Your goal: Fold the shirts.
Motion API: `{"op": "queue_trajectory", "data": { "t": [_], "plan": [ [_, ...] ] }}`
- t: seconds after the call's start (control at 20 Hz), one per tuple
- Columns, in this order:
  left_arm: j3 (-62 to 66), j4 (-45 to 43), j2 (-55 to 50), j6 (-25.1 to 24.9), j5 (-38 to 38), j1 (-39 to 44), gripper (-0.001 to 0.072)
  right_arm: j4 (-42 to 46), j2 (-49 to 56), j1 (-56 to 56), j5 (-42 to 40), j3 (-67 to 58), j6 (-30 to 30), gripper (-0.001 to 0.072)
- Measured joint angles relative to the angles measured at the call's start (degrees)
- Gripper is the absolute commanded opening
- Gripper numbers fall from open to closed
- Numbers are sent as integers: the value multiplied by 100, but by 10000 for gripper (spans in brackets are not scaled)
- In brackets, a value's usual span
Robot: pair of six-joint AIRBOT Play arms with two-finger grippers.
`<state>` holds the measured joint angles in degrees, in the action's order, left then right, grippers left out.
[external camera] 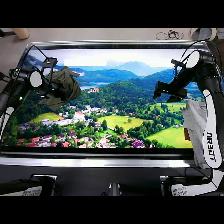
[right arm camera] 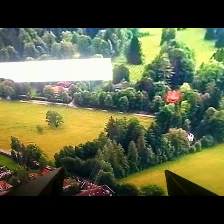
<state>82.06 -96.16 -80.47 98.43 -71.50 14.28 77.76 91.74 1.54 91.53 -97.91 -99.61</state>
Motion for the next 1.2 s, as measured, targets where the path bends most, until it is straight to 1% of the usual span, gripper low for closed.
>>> {"op": "queue_trajectory", "data": {
  "t": [0.75, 0.9, 1.0, 1.1, 1.2],
  "plan": [
    [-2, 7, -4, 39, 11, 0, 646, 0, 0, 0, -11, 0, -17, 685],
    [-2, 66, -39, 149, 256, 24, 646, -13, 0, 0, -203, 0, -96, 685],
    [44, 98, -164, 149, 695, 13, 648, -20, 0, 0, -348, 0, -116, 685],
    [380, 96, -586, 151, 1093, -162, 649, -20, 0, 0, -518, 0, -114, 685],
    [994, 103, -1263, 201, 1147, -428, 648, -22, 0, 0, -697, 0, -107, 685]
  ]
}}
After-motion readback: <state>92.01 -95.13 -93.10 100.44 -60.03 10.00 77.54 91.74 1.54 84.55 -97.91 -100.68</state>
